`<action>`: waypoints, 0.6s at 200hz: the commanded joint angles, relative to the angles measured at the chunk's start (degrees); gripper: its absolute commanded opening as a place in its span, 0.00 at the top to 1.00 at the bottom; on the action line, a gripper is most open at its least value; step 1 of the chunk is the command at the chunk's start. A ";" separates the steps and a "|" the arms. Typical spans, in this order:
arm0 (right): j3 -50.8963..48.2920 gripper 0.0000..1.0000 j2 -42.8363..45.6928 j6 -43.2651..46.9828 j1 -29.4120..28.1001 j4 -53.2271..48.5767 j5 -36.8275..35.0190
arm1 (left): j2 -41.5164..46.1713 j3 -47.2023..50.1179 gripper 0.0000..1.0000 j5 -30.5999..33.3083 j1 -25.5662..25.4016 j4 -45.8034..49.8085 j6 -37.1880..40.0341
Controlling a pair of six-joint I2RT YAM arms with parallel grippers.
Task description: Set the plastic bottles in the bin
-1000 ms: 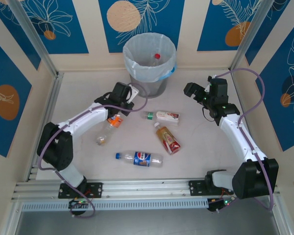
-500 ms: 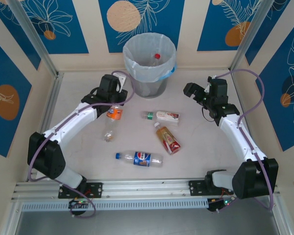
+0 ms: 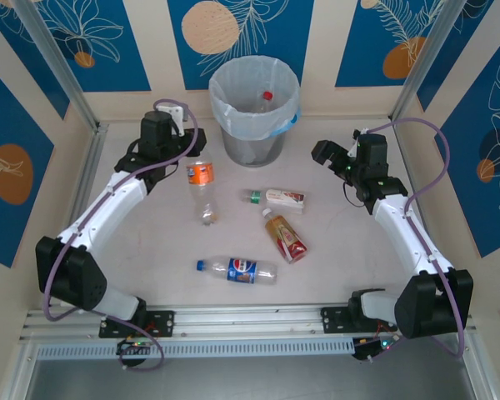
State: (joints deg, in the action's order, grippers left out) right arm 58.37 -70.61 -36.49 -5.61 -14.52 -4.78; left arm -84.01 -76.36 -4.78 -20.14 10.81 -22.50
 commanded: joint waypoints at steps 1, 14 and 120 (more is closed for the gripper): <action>-0.76 0.00 0.96 -0.87 0.16 0.90 1.26 | 2.00 -2.99 1.00 -5.97 0.45 -5.94 -5.09; -1.04 0.00 1.25 -0.78 0.16 0.82 1.17 | 1.92 -3.81 1.00 -7.27 0.45 -7.68 -6.65; -2.99 0.00 3.79 0.37 0.35 0.40 0.37 | -9.38 -21.12 1.00 -12.42 0.45 -19.25 -21.13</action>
State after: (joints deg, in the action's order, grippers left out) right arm 56.45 -68.77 -36.42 -5.58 -14.35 -4.49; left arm -89.43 -92.14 -15.55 -20.10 -3.62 -39.18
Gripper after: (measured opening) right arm 0.995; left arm 0.301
